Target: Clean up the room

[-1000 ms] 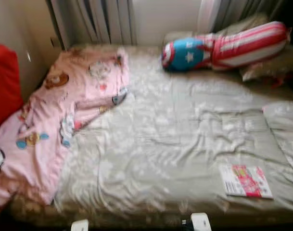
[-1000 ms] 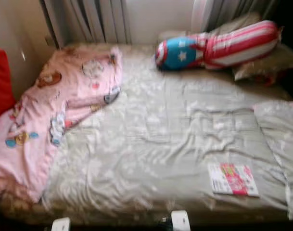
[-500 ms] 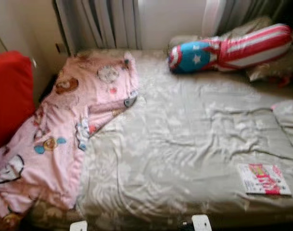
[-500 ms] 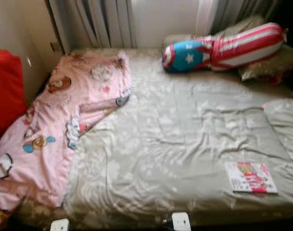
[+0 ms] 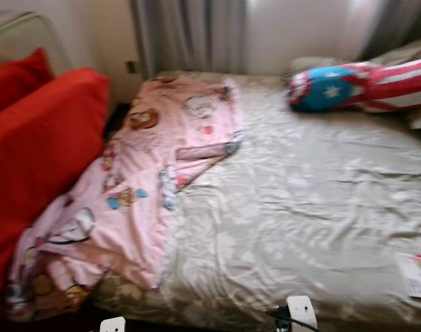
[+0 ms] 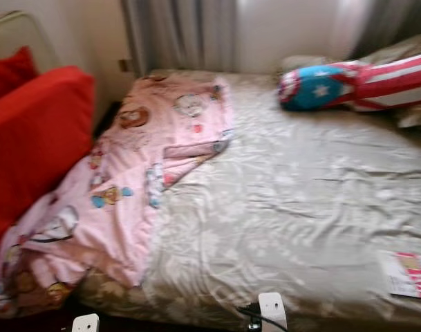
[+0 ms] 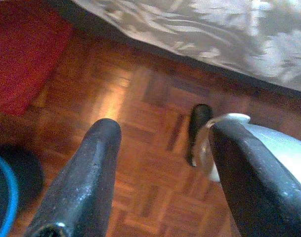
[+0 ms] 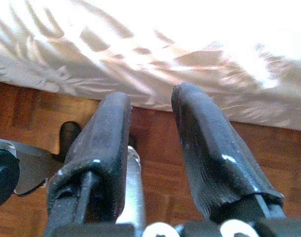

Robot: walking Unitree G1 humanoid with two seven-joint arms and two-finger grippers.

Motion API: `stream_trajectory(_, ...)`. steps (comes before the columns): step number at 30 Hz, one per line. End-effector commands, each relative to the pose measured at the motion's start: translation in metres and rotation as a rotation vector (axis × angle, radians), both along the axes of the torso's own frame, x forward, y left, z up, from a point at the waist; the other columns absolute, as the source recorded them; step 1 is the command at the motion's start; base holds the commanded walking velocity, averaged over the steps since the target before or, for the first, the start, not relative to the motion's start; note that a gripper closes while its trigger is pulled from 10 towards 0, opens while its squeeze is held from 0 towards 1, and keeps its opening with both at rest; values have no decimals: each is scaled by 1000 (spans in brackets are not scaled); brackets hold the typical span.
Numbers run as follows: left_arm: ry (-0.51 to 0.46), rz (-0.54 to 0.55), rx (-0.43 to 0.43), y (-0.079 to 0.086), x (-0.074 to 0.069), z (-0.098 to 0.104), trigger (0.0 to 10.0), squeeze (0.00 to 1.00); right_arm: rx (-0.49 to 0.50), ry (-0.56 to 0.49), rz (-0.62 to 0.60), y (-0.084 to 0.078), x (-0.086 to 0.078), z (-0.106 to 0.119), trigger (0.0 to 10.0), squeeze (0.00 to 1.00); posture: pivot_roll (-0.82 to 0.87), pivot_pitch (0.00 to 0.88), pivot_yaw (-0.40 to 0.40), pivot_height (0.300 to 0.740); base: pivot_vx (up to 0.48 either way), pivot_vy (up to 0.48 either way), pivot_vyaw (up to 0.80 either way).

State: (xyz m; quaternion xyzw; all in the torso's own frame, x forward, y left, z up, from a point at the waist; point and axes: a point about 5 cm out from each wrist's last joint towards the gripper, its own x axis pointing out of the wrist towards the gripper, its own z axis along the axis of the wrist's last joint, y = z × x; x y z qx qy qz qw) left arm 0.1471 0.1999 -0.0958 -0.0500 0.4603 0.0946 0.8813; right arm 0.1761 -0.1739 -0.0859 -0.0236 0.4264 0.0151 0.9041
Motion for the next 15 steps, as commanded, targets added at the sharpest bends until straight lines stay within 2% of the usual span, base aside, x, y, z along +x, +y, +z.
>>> stream_trajectory(1, 12, -1, 6, 2, -3, -1, 10000, 0, 6, 41, -22, -3, -11, -5, 10000, 0, -133, 69, 9, 740, 0, 319, 0)
stream_trajectory(15, 10, 0, 7, 1, -2, -1, 10000, 0, 4, 44, -24, -5, -12, -5, 10000, 0, -130, 82, 2, 740, 0, 321, 0)
